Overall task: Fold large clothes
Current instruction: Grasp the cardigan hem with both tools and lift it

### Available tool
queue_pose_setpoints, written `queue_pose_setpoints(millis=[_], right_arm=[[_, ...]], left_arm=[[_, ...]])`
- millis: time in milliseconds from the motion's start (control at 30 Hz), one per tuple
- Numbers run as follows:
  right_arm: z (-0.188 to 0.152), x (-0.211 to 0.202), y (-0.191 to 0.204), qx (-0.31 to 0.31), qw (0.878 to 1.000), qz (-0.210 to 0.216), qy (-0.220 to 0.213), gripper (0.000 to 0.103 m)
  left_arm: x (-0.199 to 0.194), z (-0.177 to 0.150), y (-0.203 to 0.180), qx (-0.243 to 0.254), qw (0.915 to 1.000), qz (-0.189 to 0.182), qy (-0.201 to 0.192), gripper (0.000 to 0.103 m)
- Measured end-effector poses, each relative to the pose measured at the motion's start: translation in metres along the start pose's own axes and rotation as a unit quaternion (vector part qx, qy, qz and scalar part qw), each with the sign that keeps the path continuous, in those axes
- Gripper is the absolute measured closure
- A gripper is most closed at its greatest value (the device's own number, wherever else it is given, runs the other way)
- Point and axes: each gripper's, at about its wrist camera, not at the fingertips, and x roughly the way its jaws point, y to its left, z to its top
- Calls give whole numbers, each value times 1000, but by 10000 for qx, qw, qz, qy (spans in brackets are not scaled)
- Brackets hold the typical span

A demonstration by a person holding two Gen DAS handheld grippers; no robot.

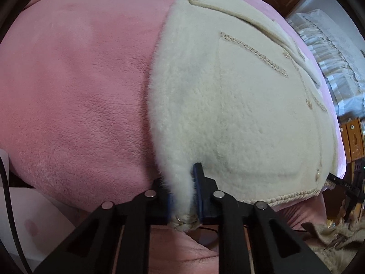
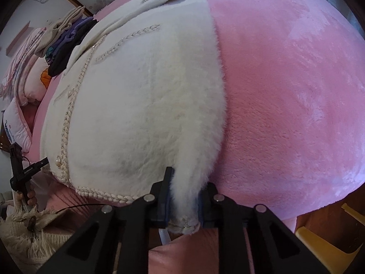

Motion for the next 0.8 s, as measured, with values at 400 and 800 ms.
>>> queue_pose_setpoints(millis=[400, 800], right_arm=[[15, -95, 44, -178, 9916, 662, -1096, 94], [-5, -130, 38, 22, 9920, 539, -1145, 95]], left_arm=[[-87, 16, -39, -170, 9953, -608, -736, 96], [-123, -1, -34, -378, 9951, -580, -709, 97]])
